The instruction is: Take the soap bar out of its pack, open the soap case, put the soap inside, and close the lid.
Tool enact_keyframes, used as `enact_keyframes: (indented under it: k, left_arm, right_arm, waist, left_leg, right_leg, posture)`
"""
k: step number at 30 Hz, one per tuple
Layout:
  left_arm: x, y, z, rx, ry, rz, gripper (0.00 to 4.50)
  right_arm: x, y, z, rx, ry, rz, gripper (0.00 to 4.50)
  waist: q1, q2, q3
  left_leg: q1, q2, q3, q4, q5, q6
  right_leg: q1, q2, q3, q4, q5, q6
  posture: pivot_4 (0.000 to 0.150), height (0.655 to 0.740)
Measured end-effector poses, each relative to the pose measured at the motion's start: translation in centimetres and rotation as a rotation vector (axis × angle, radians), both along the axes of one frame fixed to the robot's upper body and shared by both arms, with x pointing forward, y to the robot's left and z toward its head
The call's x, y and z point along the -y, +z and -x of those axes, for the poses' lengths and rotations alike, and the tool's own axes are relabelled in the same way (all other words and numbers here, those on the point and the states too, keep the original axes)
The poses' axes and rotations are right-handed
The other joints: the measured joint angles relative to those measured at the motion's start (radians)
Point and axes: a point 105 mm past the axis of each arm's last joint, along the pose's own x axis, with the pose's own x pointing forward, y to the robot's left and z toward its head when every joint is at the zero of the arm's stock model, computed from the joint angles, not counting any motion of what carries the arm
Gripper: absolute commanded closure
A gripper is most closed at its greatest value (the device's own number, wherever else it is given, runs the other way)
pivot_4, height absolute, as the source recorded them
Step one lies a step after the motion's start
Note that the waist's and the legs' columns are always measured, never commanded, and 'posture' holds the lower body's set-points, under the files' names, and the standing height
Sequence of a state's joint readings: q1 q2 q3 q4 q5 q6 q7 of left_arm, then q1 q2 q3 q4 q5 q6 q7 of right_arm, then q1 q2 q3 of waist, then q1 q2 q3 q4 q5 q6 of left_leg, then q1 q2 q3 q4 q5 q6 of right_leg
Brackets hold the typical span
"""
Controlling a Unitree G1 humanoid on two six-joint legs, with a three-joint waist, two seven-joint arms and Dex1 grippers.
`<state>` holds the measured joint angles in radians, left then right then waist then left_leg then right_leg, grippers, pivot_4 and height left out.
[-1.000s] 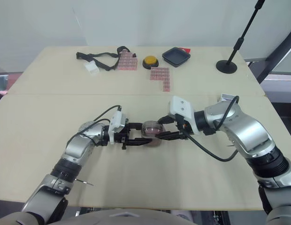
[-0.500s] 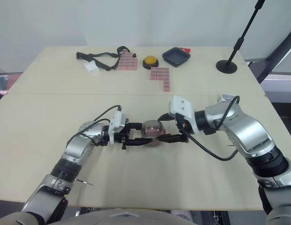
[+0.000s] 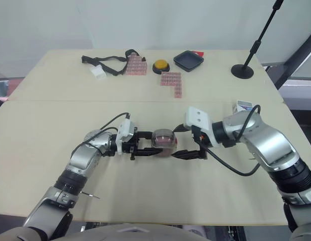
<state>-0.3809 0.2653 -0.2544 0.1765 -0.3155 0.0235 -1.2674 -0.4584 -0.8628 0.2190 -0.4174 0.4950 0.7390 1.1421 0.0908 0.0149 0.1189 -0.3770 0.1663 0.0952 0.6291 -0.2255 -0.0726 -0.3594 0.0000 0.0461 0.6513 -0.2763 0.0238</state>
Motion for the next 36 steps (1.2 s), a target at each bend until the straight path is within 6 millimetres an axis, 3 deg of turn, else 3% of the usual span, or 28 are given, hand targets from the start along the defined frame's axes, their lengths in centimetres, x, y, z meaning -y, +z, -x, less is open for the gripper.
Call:
enact_keyframes:
  k: [2,8,13,15,24,36]
  left_arm:
    - [0.0,0.0,0.0,0.000,0.000,0.000,2.57]
    - [0.0,0.0,0.0,0.000,-0.001,0.000,2.57]
    - [0.1,0.0,0.0,0.000,-0.003,0.001,2.57]
    - [0.1,0.0,0.0,0.000,-0.003,0.001,2.57]
    - [0.0,0.0,0.0,0.001,-0.002,0.000,2.57]
    - [0.0,0.0,0.0,0.002,-0.001,-0.001,2.57]
  right_arm:
    - [0.6,0.7,-0.4,0.026,-0.021,-0.011,0.27]
    - [1.4,2.7,-1.3,0.052,-0.057,-0.089,2.16]
    - [0.1,4.1,-1.4,0.070,-0.051,-0.184,3.95]
    - [-0.4,4.2,-1.3,0.080,-0.046,-0.196,4.45]
    - [-2.9,3.3,-0.6,0.081,-0.006,-0.212,4.45]
    - [-3.0,2.1,0.2,0.074,0.029,-0.189,4.45]
  waist:
    - [0.000,0.000,0.000]
    - [0.000,0.000,0.000]
    - [0.002,0.000,0.000]
    - [0.002,0.000,0.000]
    - [0.001,0.000,0.000]
    - [0.001,0.000,0.000]
  left_leg:
    - [0.000,0.000,0.000,0.000,0.000,0.000]
    - [0.000,0.000,0.000,0.000,0.000,0.000]
    - [0.000,0.000,0.000,0.000,0.000,0.000]
    - [0.000,0.000,0.000,0.000,0.000,0.000]
    - [0.000,0.000,0.000,0.000,0.000,0.000]
    - [0.000,0.000,0.000,-0.001,0.000,0.000]
  right_leg:
    - [0.000,0.000,0.000,0.000,0.000,0.000]
    - [0.000,0.000,0.000,0.000,0.000,0.000]
    - [0.000,0.000,0.000,0.001,0.000,0.000]
    - [0.000,0.000,0.000,0.002,0.000,0.000]
    - [0.000,0.000,0.000,0.001,0.000,0.000]
    - [0.000,0.000,0.000,0.000,0.000,0.000]
  posture:
    - [0.150,0.7400]
    - [0.150,0.7400]
    - [0.150,0.7400]
    - [0.150,0.7400]
    - [0.150,0.7400]
    - [0.150,0.7400]
